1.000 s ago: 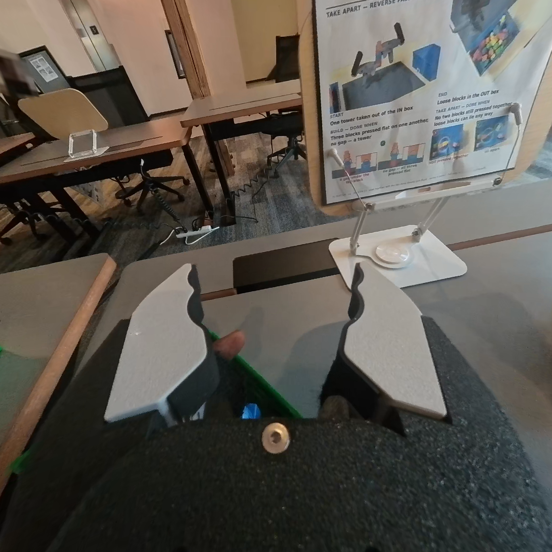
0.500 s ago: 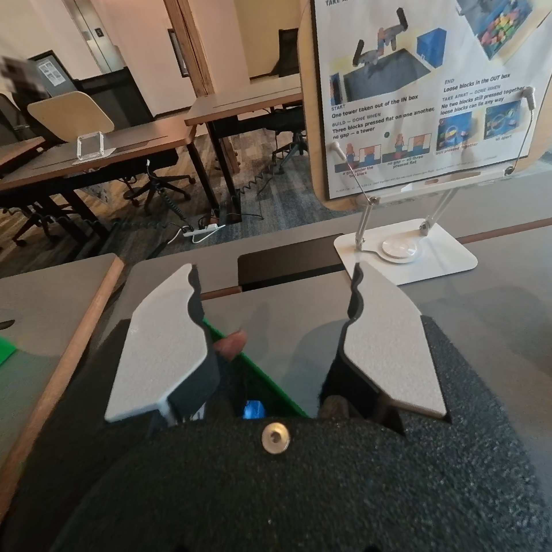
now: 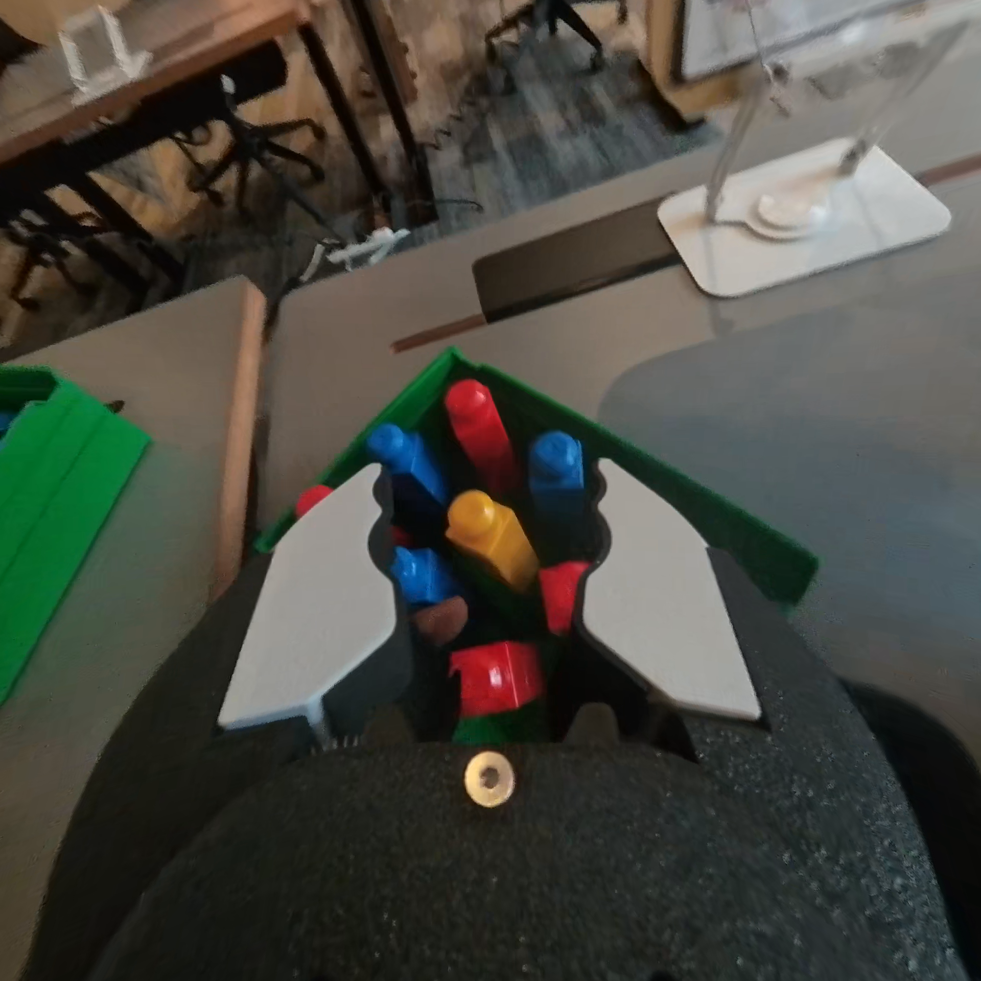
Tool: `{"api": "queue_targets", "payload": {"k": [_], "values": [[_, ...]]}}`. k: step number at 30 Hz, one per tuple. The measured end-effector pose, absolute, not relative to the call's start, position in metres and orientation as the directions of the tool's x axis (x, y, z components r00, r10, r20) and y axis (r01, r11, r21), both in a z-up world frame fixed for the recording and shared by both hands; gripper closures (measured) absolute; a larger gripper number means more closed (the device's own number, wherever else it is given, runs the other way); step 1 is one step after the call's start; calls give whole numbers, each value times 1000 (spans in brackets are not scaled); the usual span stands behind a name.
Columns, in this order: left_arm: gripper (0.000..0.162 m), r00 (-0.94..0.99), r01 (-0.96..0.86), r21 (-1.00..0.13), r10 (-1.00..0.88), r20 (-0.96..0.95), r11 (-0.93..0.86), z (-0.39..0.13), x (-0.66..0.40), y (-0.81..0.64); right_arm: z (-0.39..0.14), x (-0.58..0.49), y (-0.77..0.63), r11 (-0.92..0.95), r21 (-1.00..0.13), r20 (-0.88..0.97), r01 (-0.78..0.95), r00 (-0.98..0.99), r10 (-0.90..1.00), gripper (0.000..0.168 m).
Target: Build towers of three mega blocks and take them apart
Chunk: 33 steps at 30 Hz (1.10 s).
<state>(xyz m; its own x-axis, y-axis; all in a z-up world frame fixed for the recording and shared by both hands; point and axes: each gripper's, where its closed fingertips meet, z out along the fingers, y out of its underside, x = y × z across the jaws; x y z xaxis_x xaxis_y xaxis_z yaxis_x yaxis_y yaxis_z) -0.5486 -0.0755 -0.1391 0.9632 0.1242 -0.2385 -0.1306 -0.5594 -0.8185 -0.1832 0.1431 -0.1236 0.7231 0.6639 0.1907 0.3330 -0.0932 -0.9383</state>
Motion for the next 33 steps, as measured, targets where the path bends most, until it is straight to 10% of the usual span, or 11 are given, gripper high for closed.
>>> {"api": "queue_targets", "payload": {"k": [18,33], "values": [[106,969,-219,-366,-157,-190,-904,-236,-527,-109,-119,-180,142,-75,-943,198,325,726,659,73],[122,972,-209,-218,-178,-155,-953,-259,-526,-107,-119,-182,140,-59,-940,214,336,716,664,73]]}}
